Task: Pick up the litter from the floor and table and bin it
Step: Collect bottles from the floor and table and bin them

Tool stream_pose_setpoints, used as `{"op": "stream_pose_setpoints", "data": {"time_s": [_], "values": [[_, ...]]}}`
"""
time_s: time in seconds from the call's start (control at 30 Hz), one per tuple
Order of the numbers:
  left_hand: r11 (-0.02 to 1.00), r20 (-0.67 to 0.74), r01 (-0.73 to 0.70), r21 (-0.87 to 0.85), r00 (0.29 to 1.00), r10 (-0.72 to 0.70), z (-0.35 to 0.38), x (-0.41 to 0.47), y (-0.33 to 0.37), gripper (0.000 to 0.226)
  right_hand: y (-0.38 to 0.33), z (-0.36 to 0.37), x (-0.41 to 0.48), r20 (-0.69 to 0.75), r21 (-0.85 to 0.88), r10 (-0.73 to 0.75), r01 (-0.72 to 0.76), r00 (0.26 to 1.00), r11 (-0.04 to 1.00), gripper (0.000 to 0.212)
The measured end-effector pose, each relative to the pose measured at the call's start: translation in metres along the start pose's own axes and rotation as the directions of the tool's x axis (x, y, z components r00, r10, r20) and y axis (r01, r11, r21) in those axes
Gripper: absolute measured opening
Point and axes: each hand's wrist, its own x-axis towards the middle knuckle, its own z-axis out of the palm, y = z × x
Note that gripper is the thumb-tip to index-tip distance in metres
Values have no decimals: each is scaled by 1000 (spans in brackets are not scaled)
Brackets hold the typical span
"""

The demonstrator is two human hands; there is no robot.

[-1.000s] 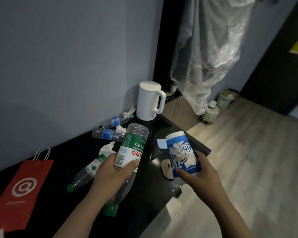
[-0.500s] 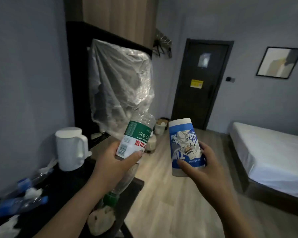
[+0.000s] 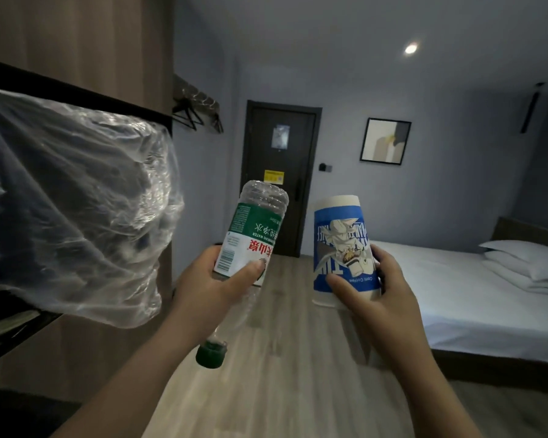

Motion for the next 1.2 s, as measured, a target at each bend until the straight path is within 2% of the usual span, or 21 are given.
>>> {"op": "stream_pose_setpoints", "data": {"time_s": [0.2, 0.37, 0.53, 0.7, 0.87, 1.0, 1.2], "values": [[999, 97, 13, -35, 995, -9, 39, 50, -36, 41, 41, -1, 43, -46, -26, 33, -34, 998, 999, 71], [1000, 109, -16, -26, 994, 19, 53, 122, -67, 31, 80, 28, 100, -84, -46, 48, -52, 995, 998, 72], [998, 122, -23, -56, 992, 30, 54, 210, -96, 40, 113, 71, 173, -98, -58, 35, -41, 995, 997, 70], [997, 150, -14, -80, 988, 26, 63, 293, -132, 46, 156, 105, 240, -129, -92, 61, -73, 990, 993, 78], [996, 152, 23, -85, 988, -10, 95, 363, -173, 48, 214, 121, 300, -130, -120, 96, -112, 987, 986, 88], [998, 145, 22, -54, 989, -14, 131, 422, -204, 47, 268, 128, 360, -123, -83, 99, -109, 987, 991, 83], [1000, 61, 27, 5, 998, -28, 194, 511, -245, 43, 349, 128, 466, -58, -10, 84, -84, 995, 996, 76]]}}
